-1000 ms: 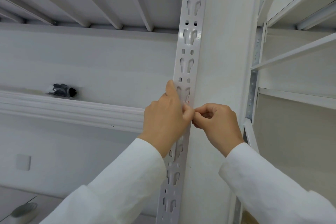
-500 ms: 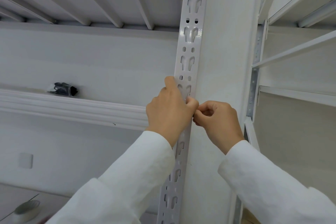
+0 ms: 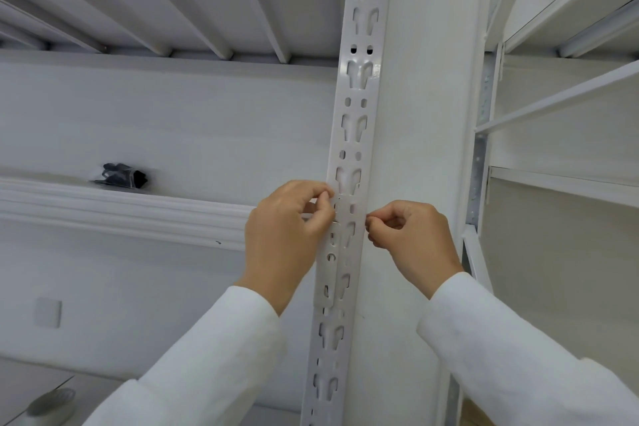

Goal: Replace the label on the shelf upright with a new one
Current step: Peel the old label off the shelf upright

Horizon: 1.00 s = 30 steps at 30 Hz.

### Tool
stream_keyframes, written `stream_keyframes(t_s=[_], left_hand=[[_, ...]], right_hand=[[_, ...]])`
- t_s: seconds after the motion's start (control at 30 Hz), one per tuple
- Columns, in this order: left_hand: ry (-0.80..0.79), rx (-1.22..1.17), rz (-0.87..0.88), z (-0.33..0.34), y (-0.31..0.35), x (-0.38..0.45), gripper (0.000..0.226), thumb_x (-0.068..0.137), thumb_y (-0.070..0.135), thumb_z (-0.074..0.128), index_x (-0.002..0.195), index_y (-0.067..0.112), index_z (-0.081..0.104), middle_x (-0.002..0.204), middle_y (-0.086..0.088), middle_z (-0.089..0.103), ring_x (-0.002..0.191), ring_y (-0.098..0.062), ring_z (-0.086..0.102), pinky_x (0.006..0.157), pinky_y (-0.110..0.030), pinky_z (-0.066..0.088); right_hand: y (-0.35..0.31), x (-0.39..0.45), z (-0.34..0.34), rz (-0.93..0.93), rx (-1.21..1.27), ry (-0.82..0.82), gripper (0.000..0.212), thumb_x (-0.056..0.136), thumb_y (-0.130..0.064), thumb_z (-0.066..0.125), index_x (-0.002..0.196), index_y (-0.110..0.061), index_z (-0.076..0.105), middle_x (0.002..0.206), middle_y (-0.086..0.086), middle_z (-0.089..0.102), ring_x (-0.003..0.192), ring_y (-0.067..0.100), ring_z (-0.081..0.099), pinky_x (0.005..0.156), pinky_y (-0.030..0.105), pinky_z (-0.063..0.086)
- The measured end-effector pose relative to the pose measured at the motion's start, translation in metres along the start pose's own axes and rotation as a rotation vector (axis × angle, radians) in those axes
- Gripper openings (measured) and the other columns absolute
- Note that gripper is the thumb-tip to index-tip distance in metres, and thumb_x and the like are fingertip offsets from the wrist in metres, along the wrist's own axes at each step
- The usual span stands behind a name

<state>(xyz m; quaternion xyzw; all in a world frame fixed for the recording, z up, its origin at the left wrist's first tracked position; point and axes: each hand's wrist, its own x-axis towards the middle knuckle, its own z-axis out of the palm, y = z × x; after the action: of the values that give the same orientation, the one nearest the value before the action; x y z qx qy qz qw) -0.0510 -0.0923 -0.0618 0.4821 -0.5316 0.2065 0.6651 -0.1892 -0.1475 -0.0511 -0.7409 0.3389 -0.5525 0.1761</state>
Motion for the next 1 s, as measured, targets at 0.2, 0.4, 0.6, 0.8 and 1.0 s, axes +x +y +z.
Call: stream_keyframes(t_s=[0.2, 0.4, 0.6, 0.8, 1.0], left_hand=[[-0.048, 0.105, 0.06, -0.001, -0.001, -0.003, 0.012, 0.081, 0.033, 0.062, 0.08, 0.029, 0.073, 0.099, 0.016, 0.066, 0.069, -0.005, 0.064, 0.063, -0.034, 0.054], [-0.121, 0.154, -0.079, 0.005, 0.01, 0.001, 0.012, 0.081, 0.041, 0.066, 0.077, 0.03, 0.069, 0.085, 0.012, 0.059, 0.069, -0.004, 0.054, 0.063, -0.025, 0.044], [-0.146, 0.062, -0.227, 0.009, 0.017, 0.009, 0.015, 0.076, 0.037, 0.07, 0.068, 0.027, 0.062, 0.082, 0.01, 0.06, 0.071, -0.004, 0.054, 0.066, -0.026, 0.045], [-0.149, 0.068, -0.238, 0.013, 0.022, 0.005, 0.014, 0.079, 0.032, 0.065, 0.068, 0.024, 0.059, 0.093, 0.009, 0.049, 0.077, -0.01, 0.054, 0.065, -0.024, 0.041], [-0.122, 0.114, -0.231, 0.015, 0.027, 0.002, 0.013, 0.078, 0.027, 0.06, 0.068, 0.021, 0.055, 0.091, 0.007, 0.052, 0.068, -0.01, 0.048, 0.056, -0.017, 0.033]], right_hand=[[-0.001, 0.001, -0.004, 0.002, 0.007, 0.02, 0.021, 0.079, -0.014, 0.066, 0.062, -0.025, 0.068, 0.064, -0.003, 0.07, 0.07, 0.02, 0.069, 0.076, 0.039, 0.057], [-0.001, -0.001, -0.001, -0.017, -0.019, 0.003, 0.018, 0.079, -0.016, 0.066, 0.065, -0.026, 0.069, 0.066, -0.004, 0.07, 0.071, 0.019, 0.068, 0.075, 0.039, 0.057], [-0.001, -0.002, -0.001, -0.017, -0.018, -0.004, 0.017, 0.08, -0.017, 0.066, 0.066, -0.026, 0.069, 0.067, -0.005, 0.07, 0.071, 0.018, 0.068, 0.075, 0.039, 0.057], [-0.002, -0.003, 0.0, 0.001, 0.004, 0.006, 0.016, 0.078, -0.014, 0.065, 0.065, -0.023, 0.069, 0.066, -0.003, 0.07, 0.071, 0.021, 0.068, 0.076, 0.041, 0.057], [-0.003, -0.003, 0.002, 0.006, -0.008, 0.013, 0.015, 0.078, -0.013, 0.063, 0.066, -0.021, 0.069, 0.066, 0.0, 0.07, 0.07, 0.022, 0.068, 0.074, 0.039, 0.057]])
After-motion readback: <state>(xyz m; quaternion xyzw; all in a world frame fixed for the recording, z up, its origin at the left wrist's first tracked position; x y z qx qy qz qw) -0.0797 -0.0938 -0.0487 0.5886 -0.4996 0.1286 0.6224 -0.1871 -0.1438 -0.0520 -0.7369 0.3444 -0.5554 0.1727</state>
